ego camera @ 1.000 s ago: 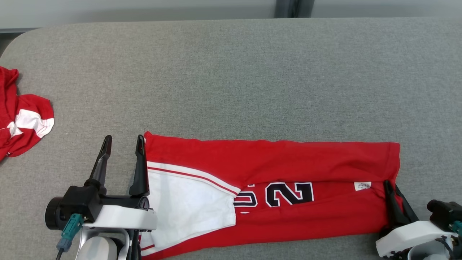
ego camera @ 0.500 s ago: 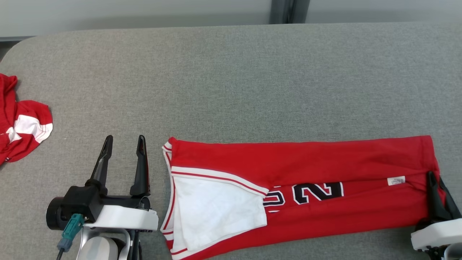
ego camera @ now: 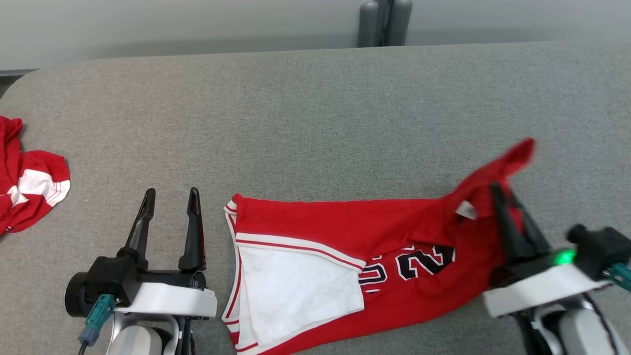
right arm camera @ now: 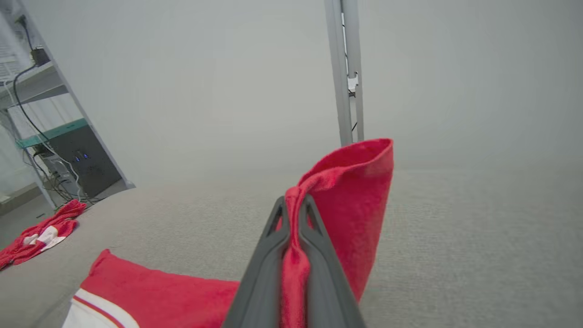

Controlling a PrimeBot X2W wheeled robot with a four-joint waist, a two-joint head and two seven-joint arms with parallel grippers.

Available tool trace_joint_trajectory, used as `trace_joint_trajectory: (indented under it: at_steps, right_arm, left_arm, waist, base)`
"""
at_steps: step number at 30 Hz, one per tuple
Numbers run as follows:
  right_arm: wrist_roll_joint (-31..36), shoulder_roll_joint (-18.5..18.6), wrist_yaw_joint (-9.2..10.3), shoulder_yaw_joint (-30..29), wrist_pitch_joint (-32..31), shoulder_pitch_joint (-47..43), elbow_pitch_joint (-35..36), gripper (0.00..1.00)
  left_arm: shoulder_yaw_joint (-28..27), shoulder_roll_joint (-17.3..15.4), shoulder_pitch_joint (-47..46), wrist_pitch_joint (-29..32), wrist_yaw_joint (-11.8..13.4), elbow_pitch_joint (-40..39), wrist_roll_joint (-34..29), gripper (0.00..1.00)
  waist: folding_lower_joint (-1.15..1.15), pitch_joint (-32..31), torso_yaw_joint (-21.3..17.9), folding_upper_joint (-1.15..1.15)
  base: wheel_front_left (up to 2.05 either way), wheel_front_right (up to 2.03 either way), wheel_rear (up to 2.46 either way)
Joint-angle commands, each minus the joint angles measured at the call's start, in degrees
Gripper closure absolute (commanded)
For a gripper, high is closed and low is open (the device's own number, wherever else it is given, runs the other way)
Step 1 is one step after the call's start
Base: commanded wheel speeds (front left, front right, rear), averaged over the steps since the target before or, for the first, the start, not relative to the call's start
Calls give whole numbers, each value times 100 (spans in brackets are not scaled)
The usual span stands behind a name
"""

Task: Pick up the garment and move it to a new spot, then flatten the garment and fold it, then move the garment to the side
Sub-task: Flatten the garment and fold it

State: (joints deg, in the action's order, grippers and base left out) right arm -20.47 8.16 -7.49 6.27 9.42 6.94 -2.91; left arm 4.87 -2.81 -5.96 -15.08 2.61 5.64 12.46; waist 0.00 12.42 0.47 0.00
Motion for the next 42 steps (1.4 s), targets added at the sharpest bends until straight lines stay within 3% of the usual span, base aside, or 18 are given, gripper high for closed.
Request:
trace_joint_trajectory:
  at_steps: [1, 6, 12, 22, 28, 29, 30, 31, 37, 42]
  right_arm:
    - [-2, -27, -1, 174, -100, 118, 114, 100]
    - [-201, -187, -1, 1385, -398, 528, 243, 100]
    - [-734, -362, -1, 2690, -408, 1020, -400, 100]
    - [-1954, -500, -2, 4063, -10, 2054, -1986, 100]
    - [-2536, -518, -4, 4757, 284, 2498, -2480, 100]
    - [-2646, -520, -6, 4858, 338, 2540, -2483, 66]
    - [-2726, -519, -6, 4940, 390, 2595, -2474, 15]
    - [-2768, -514, -6, 4992, 437, 2667, -2463, 0]
    - [-2690, -505, -6, 5052, 578, 2907, -2120, 0]
    - [-2207, -291, -5, 4176, 582, 2675, -1392, 0]
  left_arm:
    - [-3, -22, 24, -10, 4, 9, 30, 0]
    - [71, -22, -66, -10, -6, 37, 86, 0]
    - [186, -19, -183, -10, 33, 101, 201, 0]
    - [508, -21, -464, -10, 118, 145, 331, 0]
    - [582, -19, -565, -10, 154, 177, 364, 0]
    - [585, -20, -570, -10, 157, 189, 360, 0]
    - [578, -22, -577, -10, 161, 201, 349, 0]
    - [576, -20, -596, -10, 155, 217, 335, 0]
    - [526, -21, -589, -10, 137, 257, 246, 0]
    - [476, -21, -511, -10, 129, 307, 218, 0]
  waist:
    - [0, -3, 16, 0]
    - [0, 1, 166, 0]
    - [0, 85, 446, 0]
    - [0, 479, 849, 0]
    - [0, 634, 884, 0]
    - [0, 641, 873, 0]
    - [0, 648, 849, 0]
    - [0, 648, 826, 0]
    - [0, 563, 614, 0]
    - [0, 474, 450, 0]
  base:
    - [0, 0, 0]
    - [0, 0, 0]
    - [0, 0, 0]
    - [0, 0, 0]
    - [0, 0, 0]
    - [0, 0, 0]
    - [0, 0, 0]
    - [0, 0, 0]
    - [0, 0, 0]
    - [0, 0, 0]
